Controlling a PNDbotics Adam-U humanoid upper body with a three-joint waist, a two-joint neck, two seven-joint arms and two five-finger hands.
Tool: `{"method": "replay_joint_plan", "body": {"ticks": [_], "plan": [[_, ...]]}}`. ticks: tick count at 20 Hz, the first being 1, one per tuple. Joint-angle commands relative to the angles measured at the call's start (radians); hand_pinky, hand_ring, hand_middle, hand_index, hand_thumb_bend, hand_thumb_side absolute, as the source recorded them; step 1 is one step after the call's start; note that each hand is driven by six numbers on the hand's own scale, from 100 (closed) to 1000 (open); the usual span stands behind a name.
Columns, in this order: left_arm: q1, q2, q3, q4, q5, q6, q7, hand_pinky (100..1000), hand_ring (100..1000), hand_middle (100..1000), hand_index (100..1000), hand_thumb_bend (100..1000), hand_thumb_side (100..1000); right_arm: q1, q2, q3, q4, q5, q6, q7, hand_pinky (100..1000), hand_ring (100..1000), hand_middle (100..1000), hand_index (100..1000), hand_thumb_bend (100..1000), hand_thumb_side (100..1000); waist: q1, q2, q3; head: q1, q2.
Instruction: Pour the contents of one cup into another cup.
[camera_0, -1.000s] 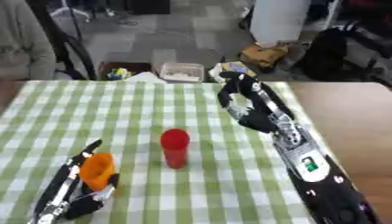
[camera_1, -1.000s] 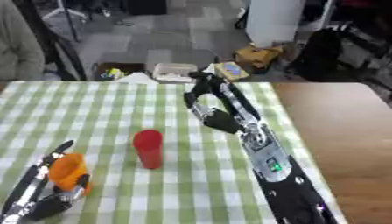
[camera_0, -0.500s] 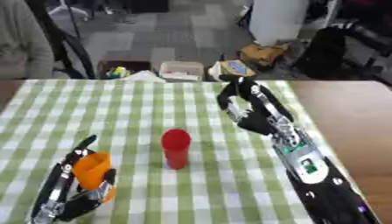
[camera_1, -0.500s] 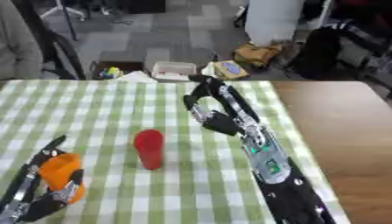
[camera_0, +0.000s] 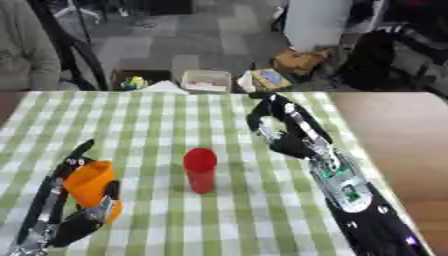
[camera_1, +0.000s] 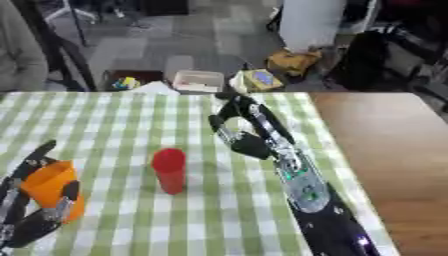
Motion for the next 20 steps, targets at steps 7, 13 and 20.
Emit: {"method": "replay_joint_plan", "body": {"ticks": [7, 13, 20], "plan": [[0.018, 0.066, 0.019, -0.142, 0.056, 0.024, -0.047, 100, 325, 536, 944, 100, 491, -0.01, -0.007, -0.002, 0.089, 0.083, -0.044, 0.005, 787, 660, 608, 911, 406, 356, 0.013, -0.02, 0.011, -0.014, -0.011], [0.023, 0.083, 0.019, -0.205, 0.079, 0.03, -0.062, 100, 325, 533, 941, 100, 484, -0.031, 0.021, -0.004, 0.172, 0.152, -0.071, -0.006, 796, 686, 638, 922, 457, 397, 0.022, -0.025, 0.019, -0.026, -0.011], [0.022, 0.091, 0.018, -0.246, 0.097, 0.035, -0.071, 100, 325, 530, 940, 100, 486, -0.051, 0.064, 0.002, 0.225, 0.222, -0.096, -0.006, 801, 703, 655, 932, 487, 426, 0.03, -0.027, 0.031, -0.039, -0.01]]}}
